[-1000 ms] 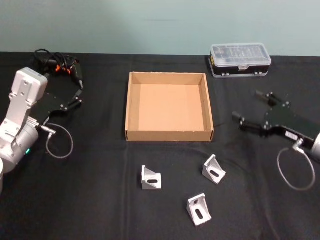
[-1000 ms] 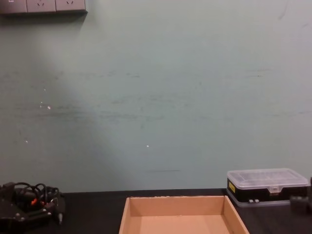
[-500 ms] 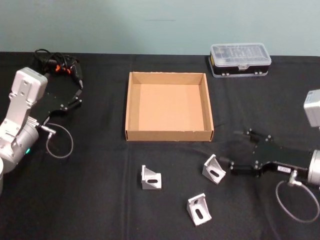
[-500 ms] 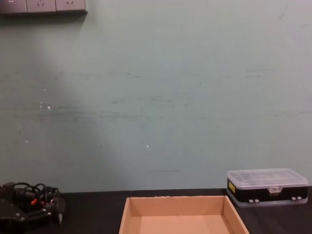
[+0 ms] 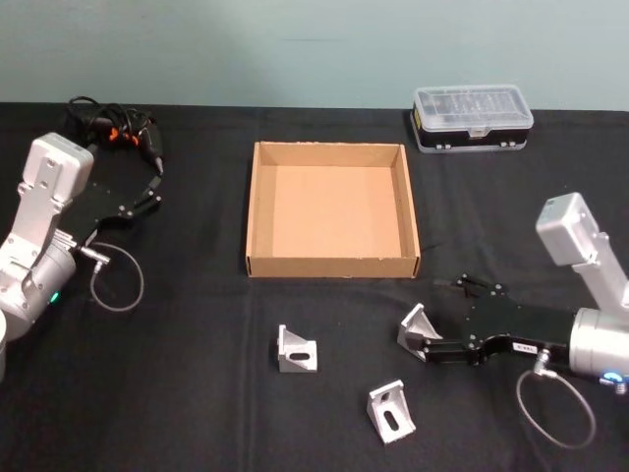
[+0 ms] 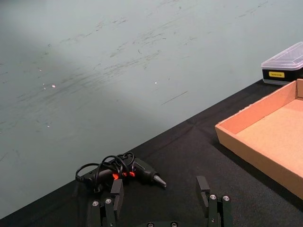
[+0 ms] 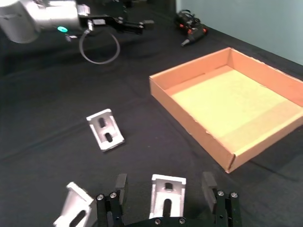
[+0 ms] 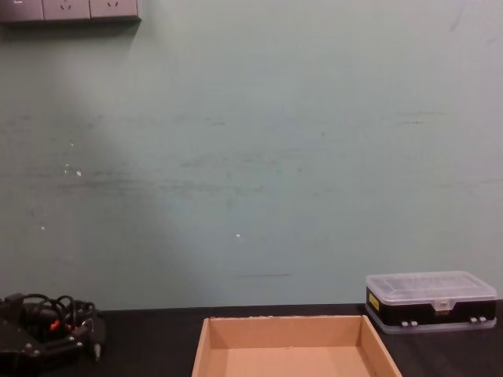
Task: Use one hand to pick up the angle iron from the table and place it into the box.
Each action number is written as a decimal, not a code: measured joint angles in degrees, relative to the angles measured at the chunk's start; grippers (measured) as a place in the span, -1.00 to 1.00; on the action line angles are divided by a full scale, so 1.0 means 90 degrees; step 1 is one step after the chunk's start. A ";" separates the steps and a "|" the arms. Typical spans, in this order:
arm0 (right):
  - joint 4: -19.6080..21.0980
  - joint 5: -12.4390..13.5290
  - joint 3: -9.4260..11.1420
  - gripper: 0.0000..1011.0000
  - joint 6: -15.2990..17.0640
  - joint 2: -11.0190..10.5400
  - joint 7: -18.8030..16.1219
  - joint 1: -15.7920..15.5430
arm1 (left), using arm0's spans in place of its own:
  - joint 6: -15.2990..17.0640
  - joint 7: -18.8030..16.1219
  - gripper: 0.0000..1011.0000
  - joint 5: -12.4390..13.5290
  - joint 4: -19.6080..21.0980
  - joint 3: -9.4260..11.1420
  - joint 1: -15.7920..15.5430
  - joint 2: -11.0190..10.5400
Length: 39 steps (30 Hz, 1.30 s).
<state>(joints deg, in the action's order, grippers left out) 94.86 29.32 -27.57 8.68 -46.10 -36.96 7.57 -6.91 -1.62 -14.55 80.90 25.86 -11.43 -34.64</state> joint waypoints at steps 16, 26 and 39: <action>0.0052 -0.0386 -0.0145 0.98 0.0883 0.0423 0.0653 0.0163 | 0.0000 0.0000 0.98 0.0000 0.0000 0.0000 0.0000 0.0000; 0.0059 -0.0556 -0.0249 0.98 0.1201 0.0594 0.0774 0.0262 | 0.0000 0.0000 0.98 0.0000 0.0000 0.0000 0.0000 0.0000; 0.0044 -0.0679 -0.0308 0.98 0.1348 0.0691 0.0822 0.0309 | 0.0000 0.0000 0.98 0.0000 0.0000 0.0000 0.0000 0.0000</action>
<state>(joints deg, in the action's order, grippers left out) 95.26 23.21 -30.34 20.81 -39.88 -29.56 10.35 -6.90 -1.62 -14.55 80.90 25.86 -11.43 -34.65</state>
